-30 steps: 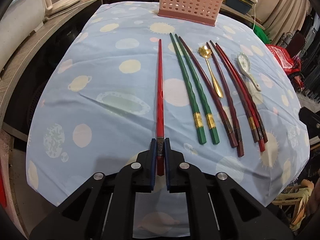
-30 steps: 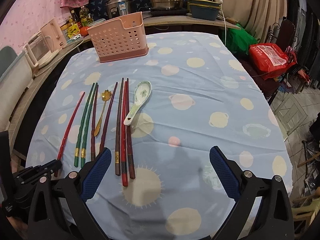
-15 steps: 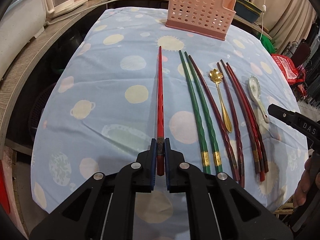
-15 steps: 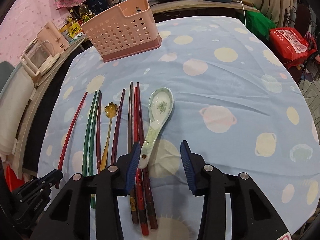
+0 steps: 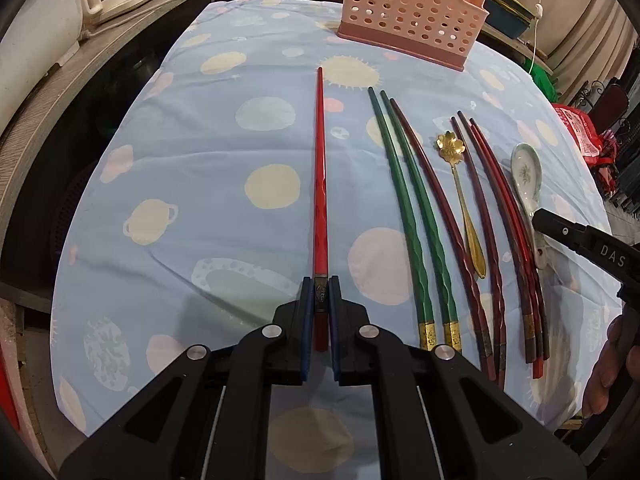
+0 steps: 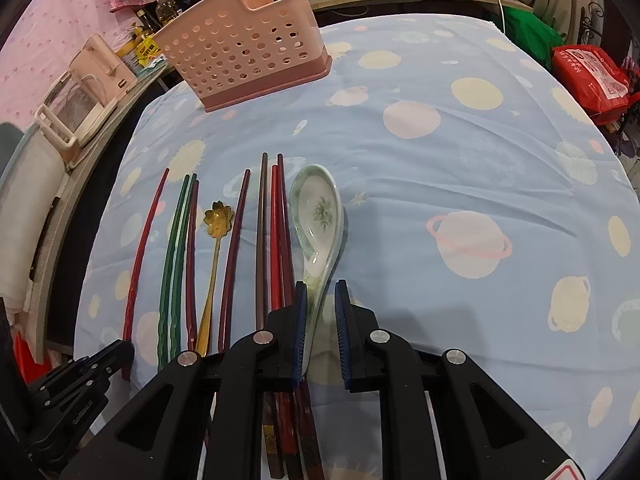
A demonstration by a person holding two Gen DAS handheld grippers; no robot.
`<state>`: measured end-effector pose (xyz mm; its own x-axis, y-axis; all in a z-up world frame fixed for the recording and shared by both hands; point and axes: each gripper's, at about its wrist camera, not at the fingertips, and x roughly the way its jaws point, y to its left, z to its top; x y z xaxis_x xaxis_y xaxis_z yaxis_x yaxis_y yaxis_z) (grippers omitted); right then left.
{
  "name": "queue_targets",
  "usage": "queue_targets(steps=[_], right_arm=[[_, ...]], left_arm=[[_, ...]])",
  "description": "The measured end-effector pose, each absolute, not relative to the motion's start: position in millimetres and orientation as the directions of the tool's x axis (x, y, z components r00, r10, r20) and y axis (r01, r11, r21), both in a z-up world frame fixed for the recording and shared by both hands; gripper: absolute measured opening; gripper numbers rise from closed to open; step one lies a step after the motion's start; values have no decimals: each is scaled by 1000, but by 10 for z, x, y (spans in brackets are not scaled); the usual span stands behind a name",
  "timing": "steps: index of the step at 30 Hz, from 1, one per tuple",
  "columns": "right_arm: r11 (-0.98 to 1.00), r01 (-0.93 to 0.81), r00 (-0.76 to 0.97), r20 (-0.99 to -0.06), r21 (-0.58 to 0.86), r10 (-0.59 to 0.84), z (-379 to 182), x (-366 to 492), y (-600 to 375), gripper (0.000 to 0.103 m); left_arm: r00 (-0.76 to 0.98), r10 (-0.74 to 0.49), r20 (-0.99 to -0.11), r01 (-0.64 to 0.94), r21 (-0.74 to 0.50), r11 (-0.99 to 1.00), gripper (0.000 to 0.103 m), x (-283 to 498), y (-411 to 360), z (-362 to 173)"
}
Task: Organize utensils
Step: 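Grasp the red chopstick with the left tool while the right tool grasps the white ceramic spoon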
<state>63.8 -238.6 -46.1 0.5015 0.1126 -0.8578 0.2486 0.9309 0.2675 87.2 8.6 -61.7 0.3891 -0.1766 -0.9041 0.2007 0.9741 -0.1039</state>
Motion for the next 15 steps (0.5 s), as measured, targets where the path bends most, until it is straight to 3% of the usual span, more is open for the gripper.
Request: queue_targets(steps=[15], right_arm=[[932,234,498,-857,276,128,-448,480,-2375,8]], left_arm=[[401,-189,-896,199,-116,973,7,846,111,-560]])
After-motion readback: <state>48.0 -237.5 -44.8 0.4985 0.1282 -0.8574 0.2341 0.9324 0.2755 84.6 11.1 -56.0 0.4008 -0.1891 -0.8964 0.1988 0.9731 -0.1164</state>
